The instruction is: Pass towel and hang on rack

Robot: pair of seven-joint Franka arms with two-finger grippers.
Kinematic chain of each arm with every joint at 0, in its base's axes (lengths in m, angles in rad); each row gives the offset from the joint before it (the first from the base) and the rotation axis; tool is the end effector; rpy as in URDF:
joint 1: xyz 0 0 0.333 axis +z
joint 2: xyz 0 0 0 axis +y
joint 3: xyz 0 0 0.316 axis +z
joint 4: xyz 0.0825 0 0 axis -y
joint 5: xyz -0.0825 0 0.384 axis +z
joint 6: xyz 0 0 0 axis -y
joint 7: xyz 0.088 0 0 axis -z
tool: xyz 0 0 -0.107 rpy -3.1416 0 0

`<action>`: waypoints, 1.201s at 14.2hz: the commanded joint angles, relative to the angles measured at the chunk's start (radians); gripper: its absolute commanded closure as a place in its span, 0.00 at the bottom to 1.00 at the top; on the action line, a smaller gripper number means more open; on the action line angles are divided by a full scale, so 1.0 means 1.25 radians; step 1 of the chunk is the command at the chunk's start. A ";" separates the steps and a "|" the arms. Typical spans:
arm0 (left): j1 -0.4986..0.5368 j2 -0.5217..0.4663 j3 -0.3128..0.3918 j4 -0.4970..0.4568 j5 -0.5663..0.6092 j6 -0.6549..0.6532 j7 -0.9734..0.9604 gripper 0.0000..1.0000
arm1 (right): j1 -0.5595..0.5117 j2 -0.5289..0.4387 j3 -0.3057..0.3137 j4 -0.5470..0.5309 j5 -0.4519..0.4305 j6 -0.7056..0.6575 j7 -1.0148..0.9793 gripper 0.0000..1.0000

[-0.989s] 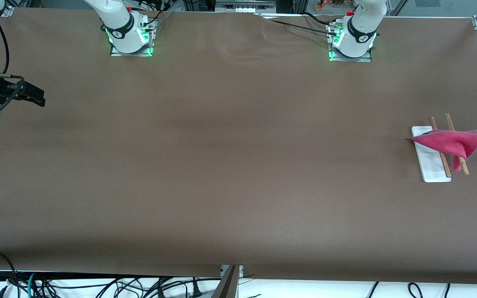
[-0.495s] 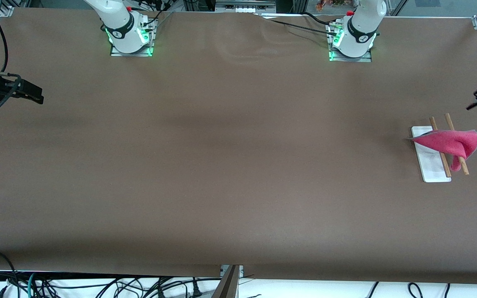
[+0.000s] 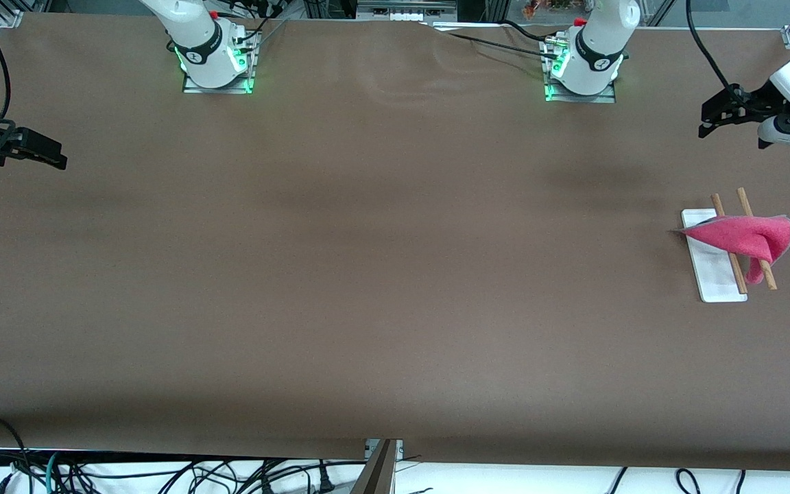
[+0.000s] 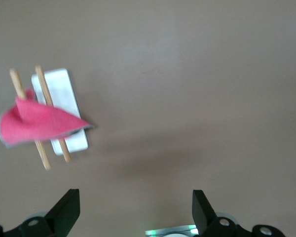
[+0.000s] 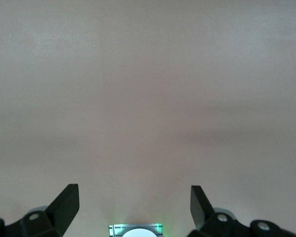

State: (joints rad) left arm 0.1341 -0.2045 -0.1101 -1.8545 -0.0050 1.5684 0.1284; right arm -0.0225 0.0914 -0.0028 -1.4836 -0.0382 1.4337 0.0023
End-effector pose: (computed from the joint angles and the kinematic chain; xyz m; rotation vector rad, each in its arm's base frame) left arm 0.4852 0.0063 0.5966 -3.1240 0.1579 0.1313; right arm 0.5671 -0.0188 0.6028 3.0967 -0.0467 -0.2198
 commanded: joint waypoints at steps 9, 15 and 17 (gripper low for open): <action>0.000 -0.019 -0.013 0.000 -0.040 -0.048 -0.099 0.00 | 0.000 0.000 0.006 0.001 0.012 0.008 -0.024 0.00; 0.006 -0.019 -0.008 -0.001 -0.040 -0.059 -0.098 0.00 | 0.000 0.000 0.010 0.001 0.013 0.008 -0.021 0.00; 0.006 -0.018 -0.010 -0.002 -0.040 -0.059 -0.099 0.00 | 0.000 0.000 0.010 0.001 0.013 0.008 -0.021 0.00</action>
State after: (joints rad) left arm 0.1329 -0.2157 -0.1174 -1.8609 -0.0395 1.5119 0.0108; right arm -0.0198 0.0950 0.0079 -1.4841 -0.0363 1.4406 -0.0110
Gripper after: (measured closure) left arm 0.000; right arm 0.000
